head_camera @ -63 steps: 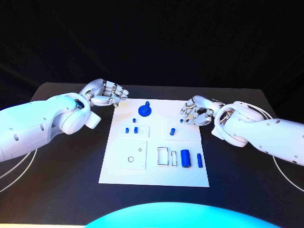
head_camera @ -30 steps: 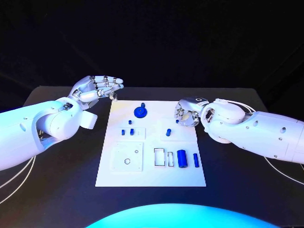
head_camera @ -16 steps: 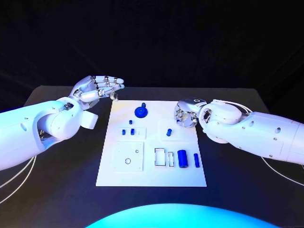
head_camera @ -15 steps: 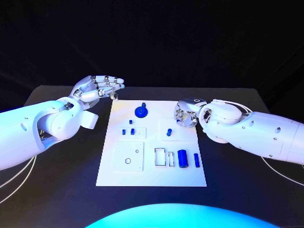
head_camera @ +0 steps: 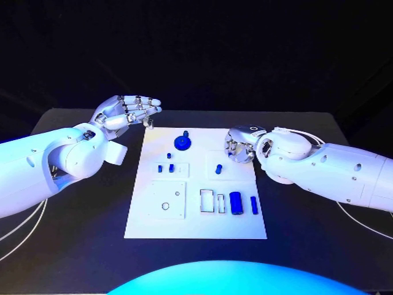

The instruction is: Assemble the parts on the task board

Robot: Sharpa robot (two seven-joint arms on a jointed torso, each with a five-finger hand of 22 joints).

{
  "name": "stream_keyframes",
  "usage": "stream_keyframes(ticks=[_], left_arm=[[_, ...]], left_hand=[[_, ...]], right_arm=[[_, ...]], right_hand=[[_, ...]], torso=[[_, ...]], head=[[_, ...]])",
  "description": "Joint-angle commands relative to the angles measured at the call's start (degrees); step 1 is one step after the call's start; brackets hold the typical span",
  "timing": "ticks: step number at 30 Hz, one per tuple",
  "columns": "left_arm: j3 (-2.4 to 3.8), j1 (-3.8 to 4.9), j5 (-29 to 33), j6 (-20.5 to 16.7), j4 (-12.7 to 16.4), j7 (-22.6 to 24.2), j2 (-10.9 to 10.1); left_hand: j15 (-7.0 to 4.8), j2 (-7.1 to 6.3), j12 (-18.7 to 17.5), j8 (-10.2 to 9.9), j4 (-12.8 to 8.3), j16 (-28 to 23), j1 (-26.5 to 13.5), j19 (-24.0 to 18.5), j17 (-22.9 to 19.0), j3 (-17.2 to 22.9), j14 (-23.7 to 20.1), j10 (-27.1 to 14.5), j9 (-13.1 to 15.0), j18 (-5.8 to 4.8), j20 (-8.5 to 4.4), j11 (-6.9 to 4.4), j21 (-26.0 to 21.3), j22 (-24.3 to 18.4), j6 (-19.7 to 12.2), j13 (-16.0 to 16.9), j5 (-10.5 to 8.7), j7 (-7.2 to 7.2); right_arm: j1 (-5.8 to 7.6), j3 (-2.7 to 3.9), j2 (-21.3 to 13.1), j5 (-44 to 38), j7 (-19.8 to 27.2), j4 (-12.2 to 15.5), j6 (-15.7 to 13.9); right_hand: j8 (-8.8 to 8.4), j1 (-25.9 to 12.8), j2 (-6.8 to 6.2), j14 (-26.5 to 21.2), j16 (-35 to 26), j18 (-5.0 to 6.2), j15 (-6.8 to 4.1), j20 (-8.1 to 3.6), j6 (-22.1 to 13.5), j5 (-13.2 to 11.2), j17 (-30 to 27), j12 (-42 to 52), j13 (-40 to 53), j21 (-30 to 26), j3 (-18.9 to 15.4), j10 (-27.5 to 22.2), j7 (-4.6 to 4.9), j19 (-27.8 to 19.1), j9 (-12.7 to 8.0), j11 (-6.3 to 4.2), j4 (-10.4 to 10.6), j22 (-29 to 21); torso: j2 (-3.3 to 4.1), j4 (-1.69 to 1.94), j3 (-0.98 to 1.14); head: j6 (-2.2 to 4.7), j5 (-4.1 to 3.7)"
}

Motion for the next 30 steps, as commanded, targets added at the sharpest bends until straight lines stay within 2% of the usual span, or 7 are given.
stream_keyframes(ticks=[1,8,14,17,21,24,30], left_arm=[[0.04,0.03,-0.29,0.82,0.11,0.16,0.02],[0.04,0.03,-0.4,0.79,0.11,0.11,0.07],[0.04,0.03,-0.42,0.74,0.07,0.09,0.09],[0.04,0.03,-0.42,0.68,0.03,0.08,0.09],[0.04,0.03,-0.42,0.62,0.02,0.04,0.1],[0.04,0.03,-0.42,0.6,0.02,0.0,0.11],[0.03,0.03,-0.36,0.5,0.02,0.02,0.11]], left_hand=[[-0.09,0.4,0.14,-0.31,-0.03,-0.22,0.2,0.37,-0.06,-0.2,-0.25,-0.39,-0.06,0.83,0.04,-0.07,-0.4,-0.09,-0.24,-0.07,0.34,-0.03],[-0.09,0.52,0.14,-0.27,-0.07,-0.22,0.31,0.47,-0.07,-0.23,-0.22,-0.43,-0.05,0.84,0.04,-0.05,-0.44,-0.14,-0.19,-0.07,0.36,-0.01],[-0.09,0.52,0.14,-0.27,-0.07,-0.22,0.31,0.47,-0.07,-0.23,-0.22,-0.43,-0.05,0.84,0.04,-0.05,-0.44,-0.14,-0.19,-0.07,0.36,-0.01],[-0.09,0.52,0.14,-0.27,-0.07,-0.22,0.31,0.47,-0.07,-0.23,-0.22,-0.43,-0.05,0.84,0.04,-0.05,-0.44,-0.14,-0.19,-0.07,0.36,-0.01],[-0.08,0.58,0.15,-0.27,-0.12,-0.24,0.4,0.55,-0.09,-0.28,-0.21,-0.47,-0.06,0.84,0.03,-0.03,-0.49,-0.18,-0.2,-0.08,0.37,0.05],[-0.08,0.58,0.15,-0.27,-0.12,-0.24,0.4,0.55,-0.09,-0.28,-0.21,-0.47,-0.06,0.84,0.03,-0.03,-0.49,-0.18,-0.2,-0.08,0.37,0.05],[-0.07,0.59,0.15,-0.31,-0.14,-0.25,0.43,0.6,-0.11,-0.31,-0.22,-0.5,-0.08,0.84,0.03,0.0,-0.51,-0.21,-0.26,-0.09,0.38,0.12]], right_arm=[[-0.74,-0.45,-0.02,-1.76,-1.37,0.19,2.09],[-0.79,-0.45,-0.23,-2.94,-2.37,0.61,-0.13],[-0.76,-0.4,-0.87,-3.52,-2.73,1.57,-3.53],[-0.62,-0.33,-1.3,-3.35,-2.7,2.07,-6.88],[-0.48,-0.21,-1.96,-2.64,-2.43,2.91,-11.33],[-0.39,-0.08,-2.65,-2.23,-2.22,3.83,-13.06],[-0.18,0.26,-4.63,-1.16,-1.74,6.97,-15.47]], right_hand=[[0.34,0.15,1.03,2.12,0.43,-1.13,-0.41,-0.18,0.14,0.17,-0.16,-0.13,1.74,0.76,2.61,2.3,-0.13,-0.25,0.49,-1.81,-2.18,0.86],[0.52,-0.43,0.9,2.07,0.73,-1.48,-0.53,-0.17,0.16,0.13,-0.17,-0.53,2.19,3.01,3.94,2.78,-0.17,0.16,1.32,-1.87,-3.24,3.35],[0.59,-0.71,0.83,2.11,1.01,-1.59,-0.59,-0.12,0.2,0.1,0.08,-0.64,2.38,3.81,4.32,3.0,-0.21,0.35,1.63,-1.92,-3.57,4.22],[0.63,-0.88,0.79,2.12,1.1,-1.66,-0.62,-0.1,0.23,0.09,0.12,-0.69,2.47,4.21,4.48,3.1,-0.22,0.46,1.79,-1.94,-3.69,4.66],[0.6,-1.03,0.85,2.21,1.41,-1.84,-0.63,-0.06,0.15,0.09,0.59,-0.77,2.52,5.01,4.61,3.1,-0.2,0.86,1.87,-1.93,-3.69,5.48],[0.6,-1.08,0.84,2.22,1.45,-1.86,-0.64,-0.05,0.13,0.09,0.62,-0.79,2.55,5.13,4.65,3.11,-0.21,0.91,1.91,-1.94,-3.71,5.6],[0.59,-1.15,0.8,2.22,1.49,-1.85,-0.63,-0.04,0.09,0.08,0.63,-0.86,2.58,5.17,4.72,3.07,-0.22,0.87,1.97,-1.94,-3.77,5.67]], torso=[[-0.03,-0.07,0.02],[-0.02,-0.01,-0.01],[-0.03,0.07,-0.06],[-0.06,0.0,-0.13],[-0.02,-0.14,-0.07],[-0.02,-0.09,-0.01],[-0.05,-0.11,-0.07]], head=[[-0.03,-0.05],[-0.02,-0.15],[0.04,-0.1],[0.07,-0.06],[0.15,-0.14],[0.14,-0.06],[0.21,0.2]])
